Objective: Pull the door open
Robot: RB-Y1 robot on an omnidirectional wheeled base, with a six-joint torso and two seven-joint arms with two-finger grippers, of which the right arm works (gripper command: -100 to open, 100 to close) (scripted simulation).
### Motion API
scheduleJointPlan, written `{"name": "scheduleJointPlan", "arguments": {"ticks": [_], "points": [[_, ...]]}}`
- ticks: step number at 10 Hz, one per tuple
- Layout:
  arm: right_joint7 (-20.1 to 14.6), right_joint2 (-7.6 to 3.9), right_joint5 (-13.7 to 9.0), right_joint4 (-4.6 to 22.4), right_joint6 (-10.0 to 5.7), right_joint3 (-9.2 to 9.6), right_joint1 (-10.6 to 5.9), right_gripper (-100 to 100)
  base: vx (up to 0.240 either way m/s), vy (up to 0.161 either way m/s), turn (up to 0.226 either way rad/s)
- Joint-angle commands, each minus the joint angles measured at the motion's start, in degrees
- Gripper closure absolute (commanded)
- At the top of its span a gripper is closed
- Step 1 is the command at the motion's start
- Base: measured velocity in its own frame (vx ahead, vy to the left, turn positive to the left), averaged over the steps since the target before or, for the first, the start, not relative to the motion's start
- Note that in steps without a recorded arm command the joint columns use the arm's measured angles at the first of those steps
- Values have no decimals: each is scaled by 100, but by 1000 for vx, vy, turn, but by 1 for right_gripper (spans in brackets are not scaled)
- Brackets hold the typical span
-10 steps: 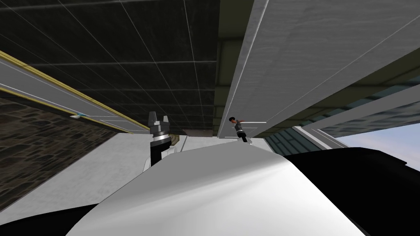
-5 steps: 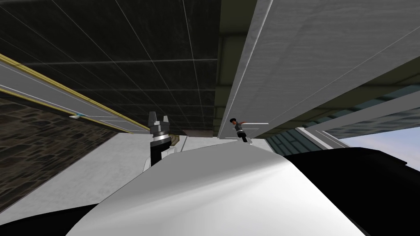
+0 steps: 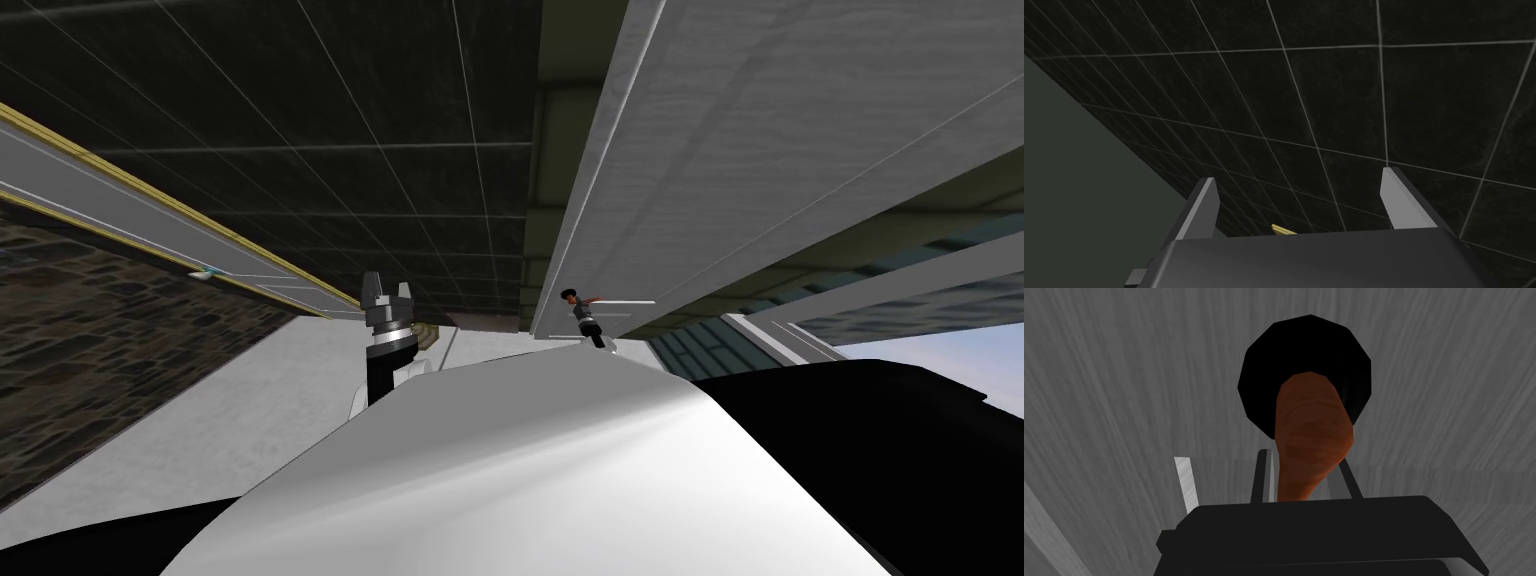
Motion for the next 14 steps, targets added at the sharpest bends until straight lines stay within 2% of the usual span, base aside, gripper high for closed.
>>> {"name": "scheduleJointPlan", "arguments": {"ticks": [1, 7, 8, 9, 13, 14], "points": [[-110, -50, 54, -9, -107, 67, 93, 100, -196, -57, 133], [-649, -378, 283, -42, -581, 332, 426, 100, -237, -80, 152], [-596, -315, 269, -58, -499, 327, 415, 100, -106, -27, 34], [-718, -380, 335, -37, -696, 348, 535, 100, -163, -45, 130], [-957, -557, 469, -17, -1123, 352, 783, 100, -215, -73, 165], [-986, -578, 485, -15, -1175, 353, 813, 100, -177, -65, 91]]}}
